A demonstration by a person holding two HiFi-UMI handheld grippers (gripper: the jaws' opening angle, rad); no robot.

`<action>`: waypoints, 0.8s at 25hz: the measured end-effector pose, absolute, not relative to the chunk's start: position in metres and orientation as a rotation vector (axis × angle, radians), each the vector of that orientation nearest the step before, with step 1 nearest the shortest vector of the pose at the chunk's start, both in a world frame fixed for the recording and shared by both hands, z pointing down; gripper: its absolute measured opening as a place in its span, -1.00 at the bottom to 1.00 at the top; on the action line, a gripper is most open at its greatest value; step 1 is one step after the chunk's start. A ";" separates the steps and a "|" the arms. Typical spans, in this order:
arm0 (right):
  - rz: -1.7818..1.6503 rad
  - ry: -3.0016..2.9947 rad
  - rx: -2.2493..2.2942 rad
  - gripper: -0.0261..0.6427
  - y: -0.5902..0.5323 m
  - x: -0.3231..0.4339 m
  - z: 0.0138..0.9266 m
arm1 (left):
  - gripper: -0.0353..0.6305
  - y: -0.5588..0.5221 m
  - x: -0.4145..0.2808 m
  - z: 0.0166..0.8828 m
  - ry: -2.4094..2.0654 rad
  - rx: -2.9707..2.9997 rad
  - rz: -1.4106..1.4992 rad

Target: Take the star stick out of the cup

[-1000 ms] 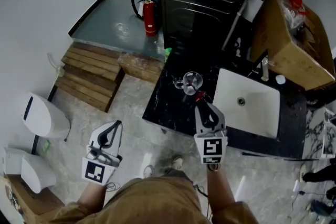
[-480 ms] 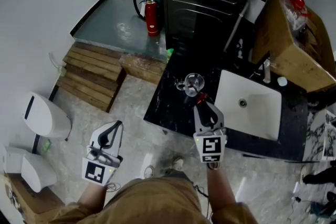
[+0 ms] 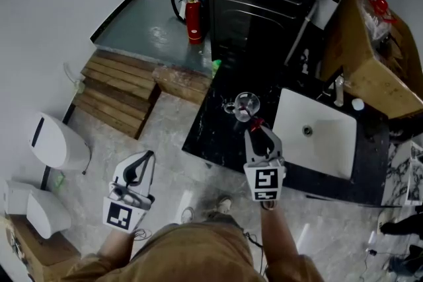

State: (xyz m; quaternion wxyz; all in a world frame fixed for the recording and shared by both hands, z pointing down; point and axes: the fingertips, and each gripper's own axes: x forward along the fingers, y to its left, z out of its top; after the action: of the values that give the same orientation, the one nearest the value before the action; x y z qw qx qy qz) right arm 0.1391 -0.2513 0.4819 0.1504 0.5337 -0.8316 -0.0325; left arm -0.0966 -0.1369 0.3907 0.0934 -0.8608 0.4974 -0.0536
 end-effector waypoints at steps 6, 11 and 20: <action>-0.099 -2.390 1.522 -0.63 -0.256 0.137 0.482 | -0.89 -0.137 -0.099 0.394 1.482 -2.558 -0.176; -0.094 -2.388 1.527 -0.64 -0.262 0.137 0.483 | -0.89 -0.140 -0.100 0.393 1.487 -2.552 -0.175; -0.101 -2.365 1.537 -0.65 -0.271 0.137 0.485 | -0.89 -0.147 -0.099 0.391 1.464 -2.563 -0.177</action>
State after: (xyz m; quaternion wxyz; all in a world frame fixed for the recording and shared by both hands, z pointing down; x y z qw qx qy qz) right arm 0.1374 -0.2708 0.4849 0.1591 0.5376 -0.8273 -0.0353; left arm -0.0993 -0.1468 0.3913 0.0921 -0.8631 0.4930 -0.0595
